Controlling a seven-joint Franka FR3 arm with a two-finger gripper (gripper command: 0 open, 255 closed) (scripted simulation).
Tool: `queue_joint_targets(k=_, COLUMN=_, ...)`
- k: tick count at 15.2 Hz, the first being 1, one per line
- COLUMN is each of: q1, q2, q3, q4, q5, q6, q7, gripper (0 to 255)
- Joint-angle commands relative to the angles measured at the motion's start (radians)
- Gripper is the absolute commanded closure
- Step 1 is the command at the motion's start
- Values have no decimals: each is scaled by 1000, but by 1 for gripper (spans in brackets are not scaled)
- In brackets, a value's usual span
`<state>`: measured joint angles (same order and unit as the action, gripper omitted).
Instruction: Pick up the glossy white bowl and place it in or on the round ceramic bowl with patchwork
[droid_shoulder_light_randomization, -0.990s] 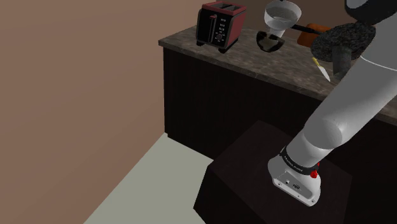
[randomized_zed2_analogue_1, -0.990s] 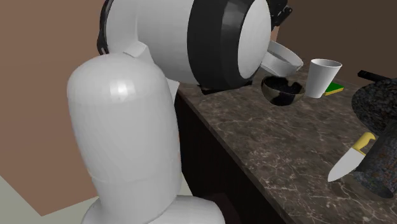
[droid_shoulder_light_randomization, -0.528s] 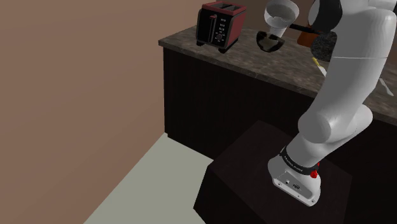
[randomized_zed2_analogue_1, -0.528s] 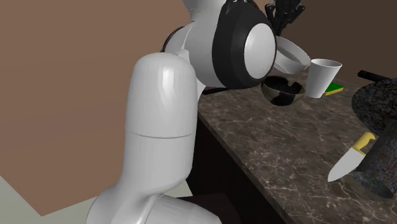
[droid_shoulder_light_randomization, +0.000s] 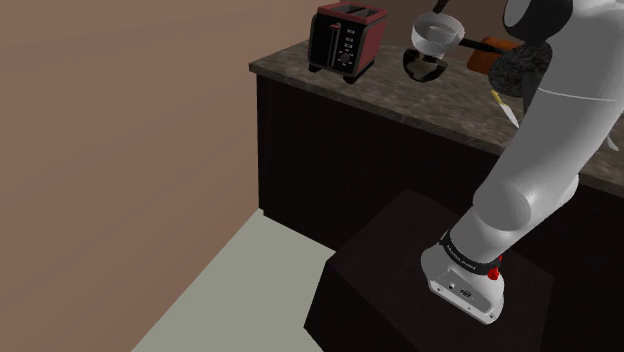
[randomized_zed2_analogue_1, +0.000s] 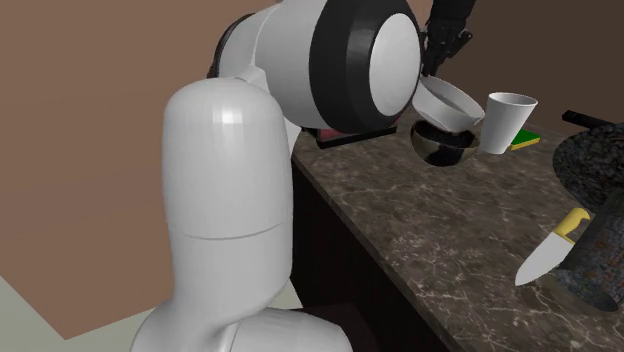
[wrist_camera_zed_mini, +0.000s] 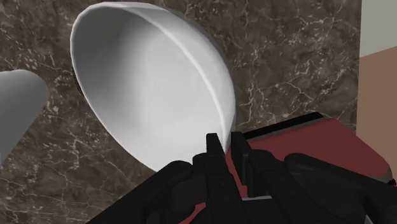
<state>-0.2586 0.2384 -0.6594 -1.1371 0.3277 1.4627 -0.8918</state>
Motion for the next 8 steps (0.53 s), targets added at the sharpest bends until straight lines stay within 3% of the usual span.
queue_joint_targets(k=1, q1=15, q2=-20, q3=0, q4=-57, q5=-15, q6=41, q7=-3, gripper=255)
queue_joint_targets(k=8, q1=57, q2=-81, q3=7, q4=-229, q5=-59, q6=165, q7=-2, gripper=255)
